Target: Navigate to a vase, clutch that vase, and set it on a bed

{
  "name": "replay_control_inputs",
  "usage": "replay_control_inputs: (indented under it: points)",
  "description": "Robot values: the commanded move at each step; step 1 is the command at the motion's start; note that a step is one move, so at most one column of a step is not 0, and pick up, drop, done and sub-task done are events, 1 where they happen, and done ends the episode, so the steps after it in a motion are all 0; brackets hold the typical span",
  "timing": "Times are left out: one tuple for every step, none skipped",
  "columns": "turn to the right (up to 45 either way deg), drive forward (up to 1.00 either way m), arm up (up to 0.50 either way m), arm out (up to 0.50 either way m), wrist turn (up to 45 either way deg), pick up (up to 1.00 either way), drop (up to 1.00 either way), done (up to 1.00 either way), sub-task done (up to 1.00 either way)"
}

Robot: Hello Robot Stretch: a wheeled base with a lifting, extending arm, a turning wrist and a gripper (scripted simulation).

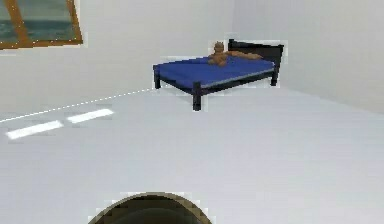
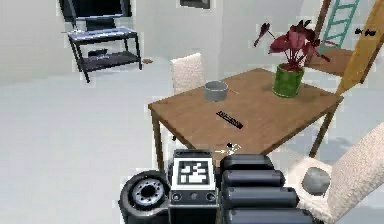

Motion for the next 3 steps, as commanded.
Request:
replay_control_inputs:
  points:
    - [24.0, 0.0, 0.0, 0.0, 0.0, 0.0, 0.0, 0.0, 0.0]
    - [0.0, 0.05, 0.0, 0.0, 0.0, 0.0, 0.0, 0.0, 0.0]
    - [0.0, 1.0, 0.0, 0.0, 0.0, 0.0, 0.0, 0.0, 0.0]
